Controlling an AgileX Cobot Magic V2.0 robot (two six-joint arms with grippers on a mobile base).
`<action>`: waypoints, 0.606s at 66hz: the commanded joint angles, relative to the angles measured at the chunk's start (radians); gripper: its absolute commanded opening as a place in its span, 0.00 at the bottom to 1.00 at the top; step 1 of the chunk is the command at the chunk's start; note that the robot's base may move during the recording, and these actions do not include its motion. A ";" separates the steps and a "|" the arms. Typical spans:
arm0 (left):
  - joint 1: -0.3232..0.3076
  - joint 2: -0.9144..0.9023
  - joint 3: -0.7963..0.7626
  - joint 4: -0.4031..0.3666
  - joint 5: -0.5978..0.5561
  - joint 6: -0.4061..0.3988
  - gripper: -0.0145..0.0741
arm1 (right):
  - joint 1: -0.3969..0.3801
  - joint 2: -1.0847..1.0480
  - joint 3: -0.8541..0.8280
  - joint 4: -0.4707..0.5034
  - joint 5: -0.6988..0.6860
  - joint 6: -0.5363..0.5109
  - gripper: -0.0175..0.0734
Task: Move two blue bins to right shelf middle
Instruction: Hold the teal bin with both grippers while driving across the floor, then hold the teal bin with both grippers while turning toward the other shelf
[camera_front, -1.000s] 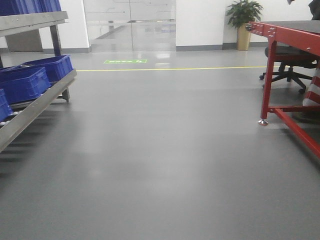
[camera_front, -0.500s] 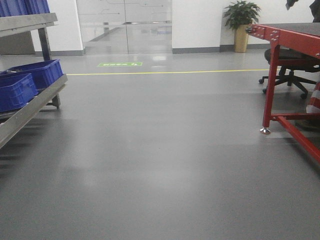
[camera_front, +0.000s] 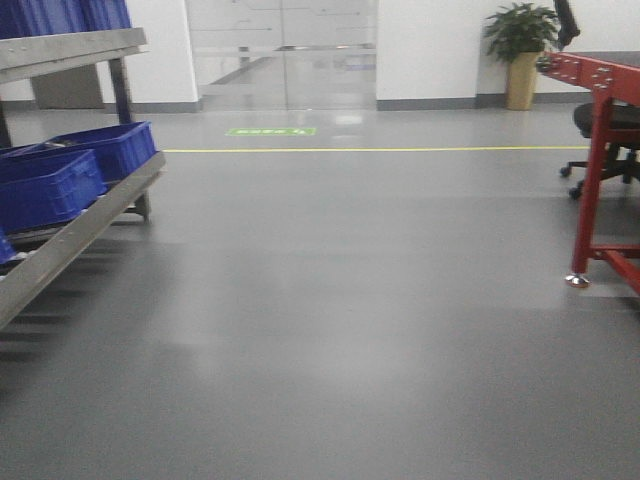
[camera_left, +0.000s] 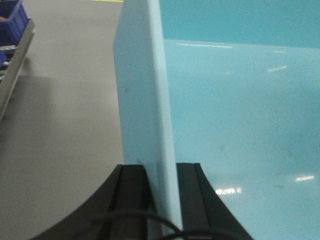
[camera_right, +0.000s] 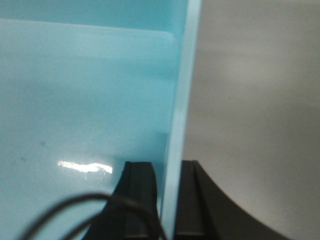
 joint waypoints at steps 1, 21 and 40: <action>-0.005 -0.010 -0.017 -0.085 -0.069 -0.004 0.04 | 0.004 0.013 -0.009 0.029 -0.061 -0.012 0.02; -0.005 0.037 -0.017 -0.084 -0.069 -0.004 0.04 | 0.004 0.057 -0.009 0.029 -0.109 -0.012 0.02; -0.005 0.049 -0.017 -0.084 -0.104 -0.004 0.04 | 0.004 0.061 -0.009 0.029 -0.111 -0.012 0.02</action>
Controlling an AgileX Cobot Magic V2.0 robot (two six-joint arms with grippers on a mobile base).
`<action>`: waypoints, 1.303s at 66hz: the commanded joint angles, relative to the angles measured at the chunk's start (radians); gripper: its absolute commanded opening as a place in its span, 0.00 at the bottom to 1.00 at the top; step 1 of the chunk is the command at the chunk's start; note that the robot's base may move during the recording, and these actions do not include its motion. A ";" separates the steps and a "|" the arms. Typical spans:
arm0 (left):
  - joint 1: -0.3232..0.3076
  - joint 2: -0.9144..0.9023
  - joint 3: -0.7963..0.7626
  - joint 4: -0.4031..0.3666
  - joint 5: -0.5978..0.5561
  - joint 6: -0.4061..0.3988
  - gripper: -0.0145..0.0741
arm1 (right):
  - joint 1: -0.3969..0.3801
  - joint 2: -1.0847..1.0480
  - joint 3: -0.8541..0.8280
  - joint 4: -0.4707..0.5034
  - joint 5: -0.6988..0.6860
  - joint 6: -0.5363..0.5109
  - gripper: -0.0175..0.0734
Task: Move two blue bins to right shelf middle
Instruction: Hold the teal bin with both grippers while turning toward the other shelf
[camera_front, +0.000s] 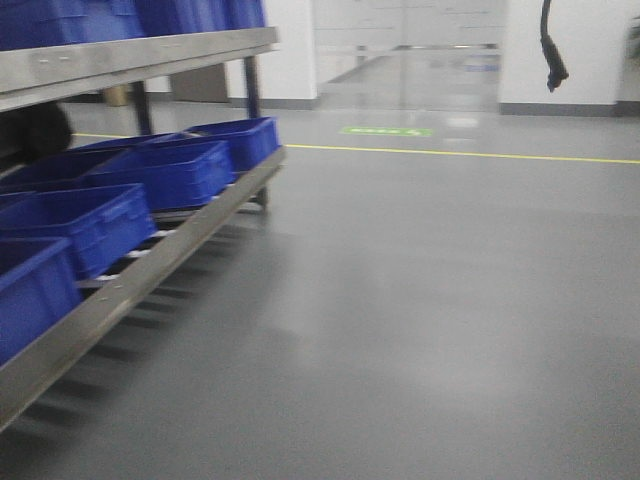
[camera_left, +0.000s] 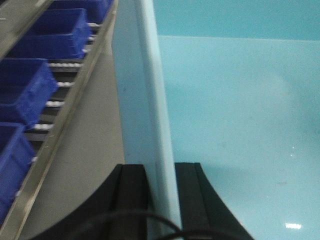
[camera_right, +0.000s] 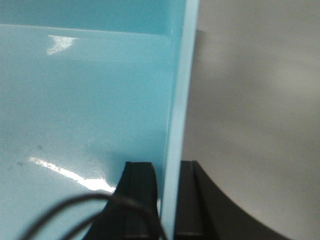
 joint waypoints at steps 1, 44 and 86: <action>-0.008 -0.013 -0.017 -0.100 -0.088 -0.004 0.04 | 0.009 0.002 -0.009 0.038 -0.063 -0.012 0.02; -0.008 -0.013 -0.017 -0.100 -0.128 -0.004 0.04 | 0.009 0.004 -0.009 0.038 -0.063 -0.012 0.02; -0.008 -0.013 -0.017 -0.100 -0.128 -0.004 0.04 | 0.009 0.006 -0.009 0.038 -0.068 -0.012 0.02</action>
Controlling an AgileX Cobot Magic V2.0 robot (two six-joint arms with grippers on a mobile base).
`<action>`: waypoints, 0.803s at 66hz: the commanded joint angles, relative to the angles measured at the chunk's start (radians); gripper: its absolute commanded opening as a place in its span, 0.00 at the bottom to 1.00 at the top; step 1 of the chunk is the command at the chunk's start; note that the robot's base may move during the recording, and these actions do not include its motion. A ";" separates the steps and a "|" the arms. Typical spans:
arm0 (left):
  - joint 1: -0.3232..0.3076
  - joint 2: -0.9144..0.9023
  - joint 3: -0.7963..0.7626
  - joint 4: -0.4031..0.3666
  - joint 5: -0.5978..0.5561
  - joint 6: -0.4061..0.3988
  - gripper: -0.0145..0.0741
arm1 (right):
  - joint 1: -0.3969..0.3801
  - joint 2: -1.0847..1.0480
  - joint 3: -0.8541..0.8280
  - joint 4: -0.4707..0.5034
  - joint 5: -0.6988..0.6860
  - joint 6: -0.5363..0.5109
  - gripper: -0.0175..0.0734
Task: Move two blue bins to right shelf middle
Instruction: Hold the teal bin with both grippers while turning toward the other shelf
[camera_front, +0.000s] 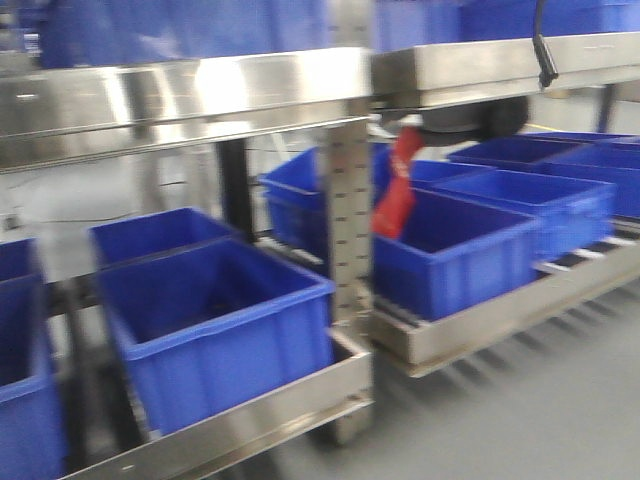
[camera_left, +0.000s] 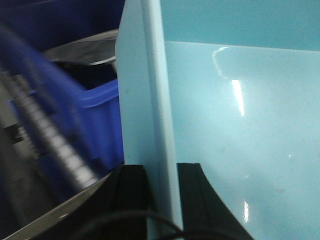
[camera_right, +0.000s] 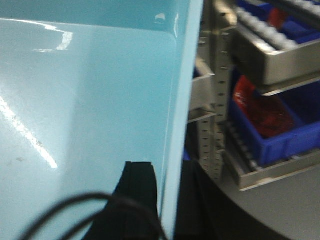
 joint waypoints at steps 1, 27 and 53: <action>-0.014 -0.013 -0.017 -0.100 -0.079 -0.004 0.04 | 0.009 0.004 -0.009 0.040 -0.048 -0.016 0.02; -0.014 -0.013 -0.017 -0.100 -0.079 -0.004 0.04 | 0.009 0.004 -0.009 0.040 -0.048 -0.016 0.02; -0.014 -0.013 -0.017 -0.100 -0.079 -0.004 0.04 | 0.009 0.004 -0.009 0.040 -0.048 -0.016 0.02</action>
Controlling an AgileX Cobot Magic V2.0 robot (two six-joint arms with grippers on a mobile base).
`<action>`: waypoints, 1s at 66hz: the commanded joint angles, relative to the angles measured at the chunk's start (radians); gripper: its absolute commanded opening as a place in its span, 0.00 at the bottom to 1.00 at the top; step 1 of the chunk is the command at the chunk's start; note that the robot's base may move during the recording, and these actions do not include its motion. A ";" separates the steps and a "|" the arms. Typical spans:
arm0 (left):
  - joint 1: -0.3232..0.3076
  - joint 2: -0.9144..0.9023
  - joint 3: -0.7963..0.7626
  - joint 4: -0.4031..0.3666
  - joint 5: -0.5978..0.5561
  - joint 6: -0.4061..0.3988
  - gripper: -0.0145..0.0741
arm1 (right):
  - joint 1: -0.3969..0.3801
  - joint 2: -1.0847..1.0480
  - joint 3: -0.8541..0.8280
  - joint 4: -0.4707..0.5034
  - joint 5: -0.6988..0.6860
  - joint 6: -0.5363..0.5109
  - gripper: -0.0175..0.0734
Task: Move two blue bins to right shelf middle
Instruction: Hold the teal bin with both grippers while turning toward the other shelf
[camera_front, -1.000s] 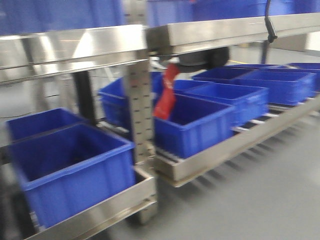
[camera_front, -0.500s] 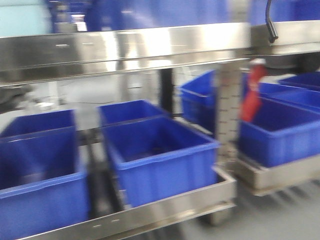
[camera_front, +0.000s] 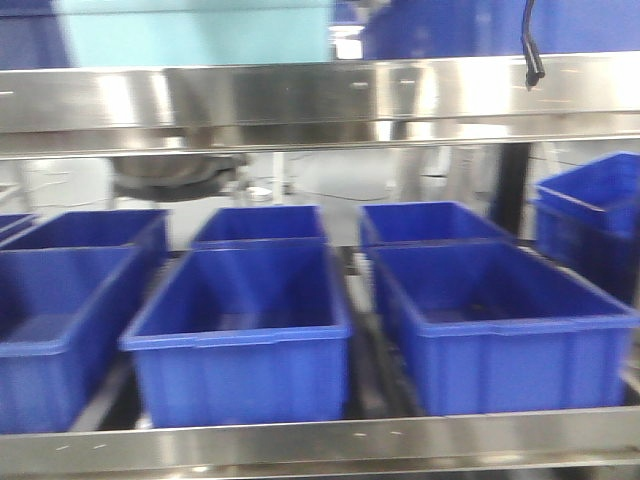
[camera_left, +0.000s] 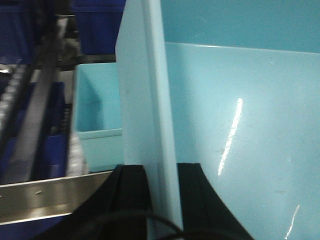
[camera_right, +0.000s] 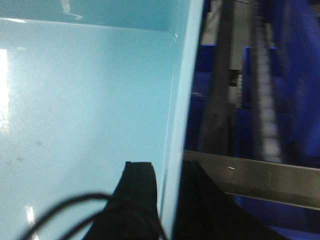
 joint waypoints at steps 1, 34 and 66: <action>-0.014 -0.013 -0.017 -0.102 -0.075 -0.006 0.04 | 0.009 0.004 -0.009 0.040 -0.045 -0.016 0.02; -0.014 -0.013 -0.017 -0.102 -0.075 -0.006 0.04 | 0.009 0.004 -0.009 0.040 -0.045 -0.016 0.02; -0.014 -0.013 -0.017 -0.102 -0.075 -0.006 0.04 | 0.009 0.004 -0.009 0.040 -0.045 -0.016 0.02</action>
